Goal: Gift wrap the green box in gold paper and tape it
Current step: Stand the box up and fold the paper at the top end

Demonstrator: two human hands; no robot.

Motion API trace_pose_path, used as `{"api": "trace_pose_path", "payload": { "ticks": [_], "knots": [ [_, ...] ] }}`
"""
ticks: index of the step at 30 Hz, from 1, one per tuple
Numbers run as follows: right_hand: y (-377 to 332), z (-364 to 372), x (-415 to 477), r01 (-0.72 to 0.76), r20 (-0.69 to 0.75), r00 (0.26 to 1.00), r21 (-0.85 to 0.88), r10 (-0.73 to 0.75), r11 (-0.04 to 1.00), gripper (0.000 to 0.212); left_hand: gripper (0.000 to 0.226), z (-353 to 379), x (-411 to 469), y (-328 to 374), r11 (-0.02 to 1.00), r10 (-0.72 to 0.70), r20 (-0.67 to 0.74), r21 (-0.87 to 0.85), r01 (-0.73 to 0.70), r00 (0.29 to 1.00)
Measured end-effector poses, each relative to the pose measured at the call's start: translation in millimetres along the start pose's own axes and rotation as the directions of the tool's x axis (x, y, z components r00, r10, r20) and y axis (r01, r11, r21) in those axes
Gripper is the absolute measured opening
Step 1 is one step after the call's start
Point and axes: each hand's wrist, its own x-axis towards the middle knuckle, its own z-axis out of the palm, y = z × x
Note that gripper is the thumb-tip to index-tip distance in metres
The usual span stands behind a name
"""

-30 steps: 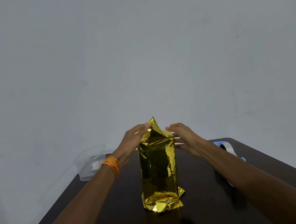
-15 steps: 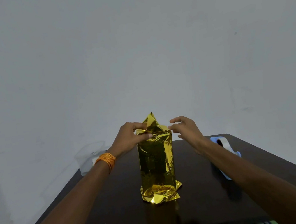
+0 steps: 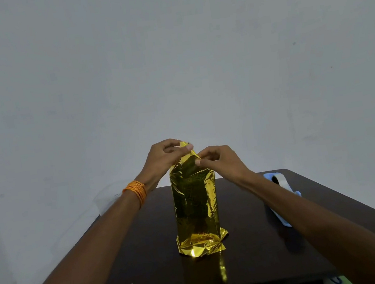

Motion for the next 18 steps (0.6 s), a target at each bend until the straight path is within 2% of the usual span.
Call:
{"api": "trace_pose_path", "payload": {
  "ticks": [4,9,15,18],
  "knots": [
    [-3,1,10,0.007,-0.079,0.997,0.033,-0.004,0.999,0.013,0.025,-1,1,-6,0.987,0.061,0.073,0.143,-0.071,0.995],
    [-5,4,16,-0.016,-0.120,0.992,0.076,0.025,0.997,0.014,0.015,0,10,-3,0.995,0.075,-0.062,0.063,-0.071,0.995],
    [3,0,10,-0.043,-0.040,0.998,0.089,0.047,0.995,0.016,0.016,0,11,-5,1.000,0.025,-0.091,0.011,-0.024,0.996],
    [7,-1,7,-0.032,-0.056,0.998,0.075,0.036,0.997,0.014,0.018,1,9,-4,0.999,0.015,-0.098,-0.035,-0.019,0.995]
  ]
}}
